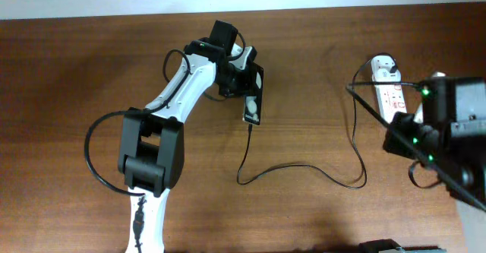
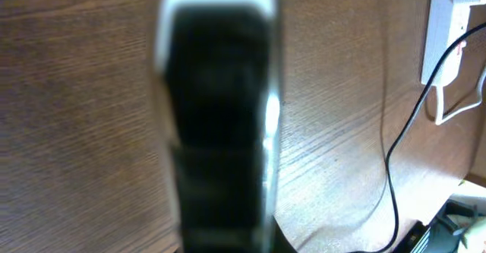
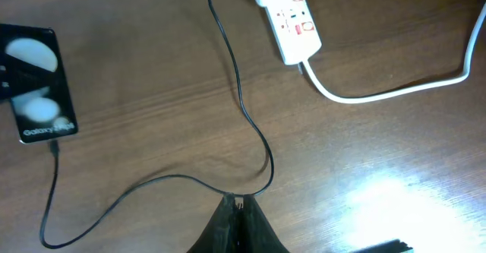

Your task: Plug charger to phone and switch on socket

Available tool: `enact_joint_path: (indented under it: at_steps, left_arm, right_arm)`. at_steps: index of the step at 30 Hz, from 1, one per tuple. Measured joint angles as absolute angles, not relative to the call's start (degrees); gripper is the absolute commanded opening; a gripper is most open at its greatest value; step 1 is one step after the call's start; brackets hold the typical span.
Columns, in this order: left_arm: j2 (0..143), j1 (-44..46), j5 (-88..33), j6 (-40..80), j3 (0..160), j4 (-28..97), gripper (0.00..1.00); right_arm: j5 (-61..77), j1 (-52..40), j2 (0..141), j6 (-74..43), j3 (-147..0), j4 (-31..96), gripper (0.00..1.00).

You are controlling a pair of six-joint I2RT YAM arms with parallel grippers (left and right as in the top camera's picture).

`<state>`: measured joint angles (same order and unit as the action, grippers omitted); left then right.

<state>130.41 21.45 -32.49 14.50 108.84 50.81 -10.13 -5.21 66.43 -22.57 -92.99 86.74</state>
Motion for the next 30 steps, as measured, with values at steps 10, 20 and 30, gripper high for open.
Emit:
enact_joint_path:
  at_steps: [10, 20, 30]
  left_arm:
    - [136.9, 21.5, -30.4, 22.1, 108.9, 51.3, 0.11]
    - [137.8, 21.6, -28.6, 22.3, 109.7, 52.9, 0.31]
    - [137.4, 21.8, -25.2, 22.6, 111.1, 55.6, 0.61]
  right_arm:
    - [-10.1, -5.2, 70.1, -22.5, -92.8, 87.7, 0.05]
    - [-10.1, -5.2, 70.7, -22.5, -92.8, 87.6, 0.05]
    - [-10.1, -5.2, 70.7, -22.5, -92.8, 87.7, 0.05]
